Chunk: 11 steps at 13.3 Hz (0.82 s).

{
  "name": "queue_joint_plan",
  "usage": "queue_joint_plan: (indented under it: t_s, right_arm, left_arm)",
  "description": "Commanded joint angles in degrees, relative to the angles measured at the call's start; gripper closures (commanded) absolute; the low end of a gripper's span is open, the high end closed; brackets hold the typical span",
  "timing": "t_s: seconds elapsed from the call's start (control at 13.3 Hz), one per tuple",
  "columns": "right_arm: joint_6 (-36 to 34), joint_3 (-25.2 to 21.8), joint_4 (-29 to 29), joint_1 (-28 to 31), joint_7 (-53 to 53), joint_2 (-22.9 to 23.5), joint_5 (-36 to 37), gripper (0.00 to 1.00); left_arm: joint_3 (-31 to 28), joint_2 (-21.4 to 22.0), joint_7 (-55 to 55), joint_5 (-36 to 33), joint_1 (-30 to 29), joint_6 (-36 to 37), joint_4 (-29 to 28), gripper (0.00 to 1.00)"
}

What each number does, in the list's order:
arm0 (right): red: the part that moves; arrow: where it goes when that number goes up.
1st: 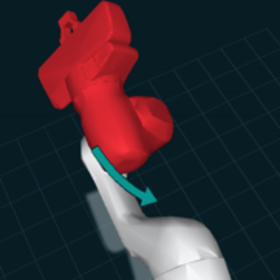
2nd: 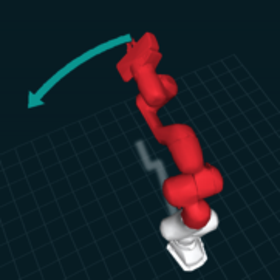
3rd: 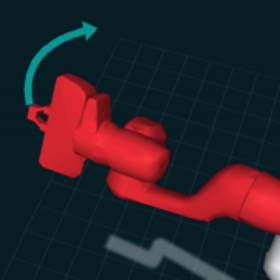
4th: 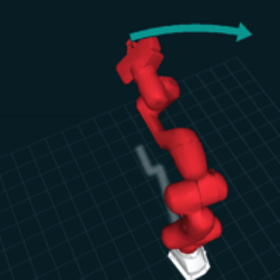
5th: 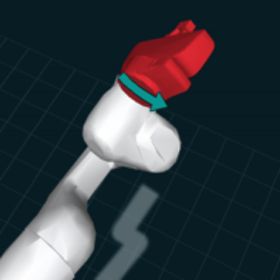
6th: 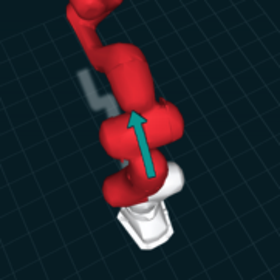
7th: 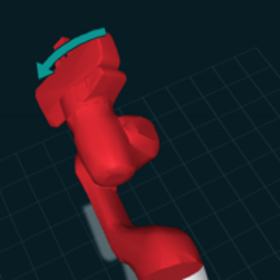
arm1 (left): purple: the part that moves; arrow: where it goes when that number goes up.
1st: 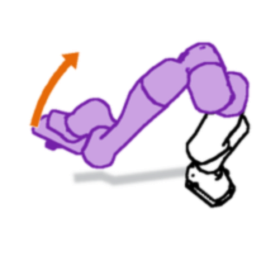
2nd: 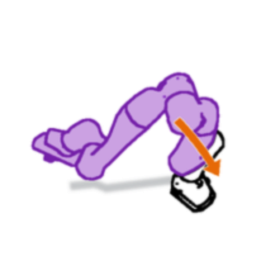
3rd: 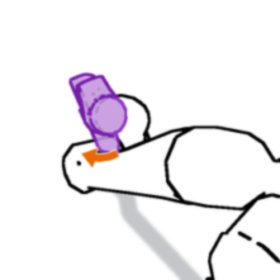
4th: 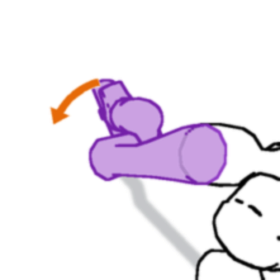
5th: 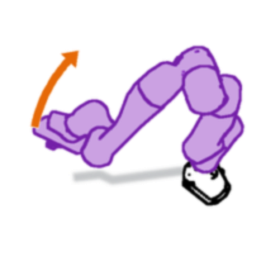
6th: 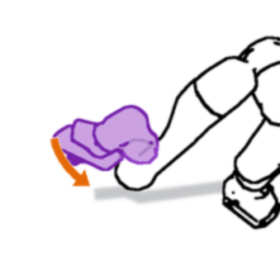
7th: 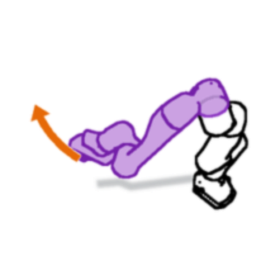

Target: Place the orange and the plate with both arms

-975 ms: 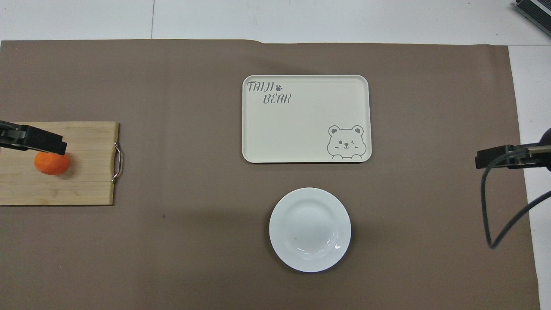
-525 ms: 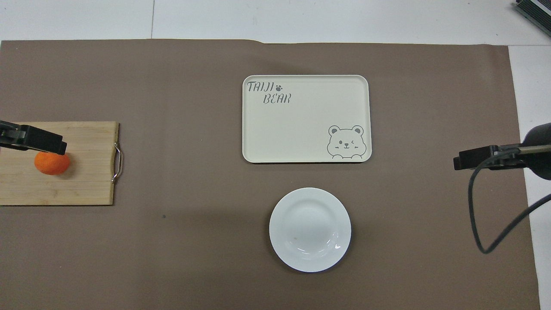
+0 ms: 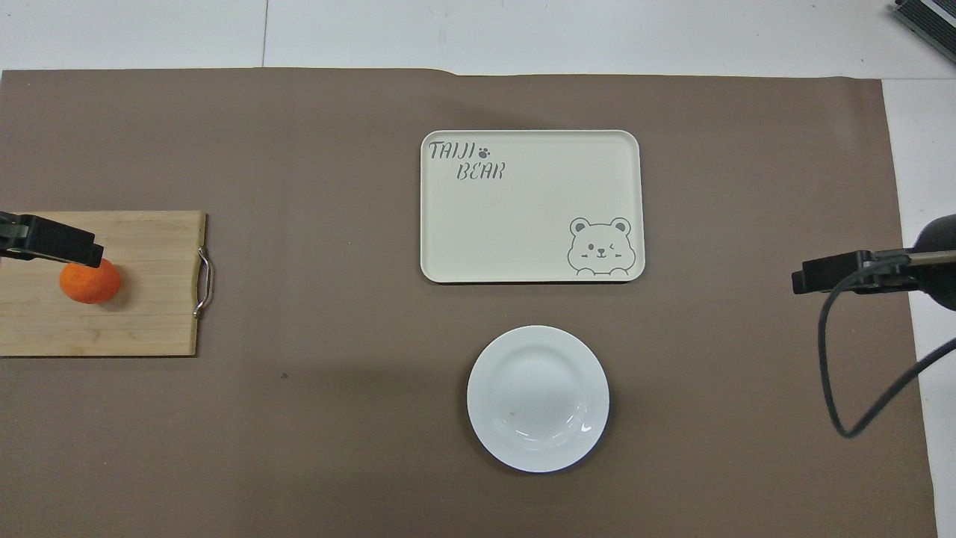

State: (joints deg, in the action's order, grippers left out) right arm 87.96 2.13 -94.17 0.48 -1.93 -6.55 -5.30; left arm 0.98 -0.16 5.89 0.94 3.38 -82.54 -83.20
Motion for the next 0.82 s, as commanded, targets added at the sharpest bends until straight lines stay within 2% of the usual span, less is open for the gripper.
queue_joint_plan:
  t_s: [0.0,0.3,0.75]
  right_arm:
    - [-0.1,0.3,0.1,0.8,-1.1,-0.4,-1.1,0.00]
    - [-0.1,0.3,0.1,0.8,-1.1,-0.4,-1.1,0.00]
    - [-0.1,0.3,0.1,0.8,-1.1,-0.4,-1.2,0.00]
  left_arm:
    - [0.4,1.4,1.1,-0.3,-1.3,-3.3,-2.0,0.00]
    - [0.4,1.1,6.1,0.0,-5.8,-7.9,-5.7,0.00]
    - [0.4,0.5,14.7,1.0,-11.3,-21.5,-16.4,0.00]
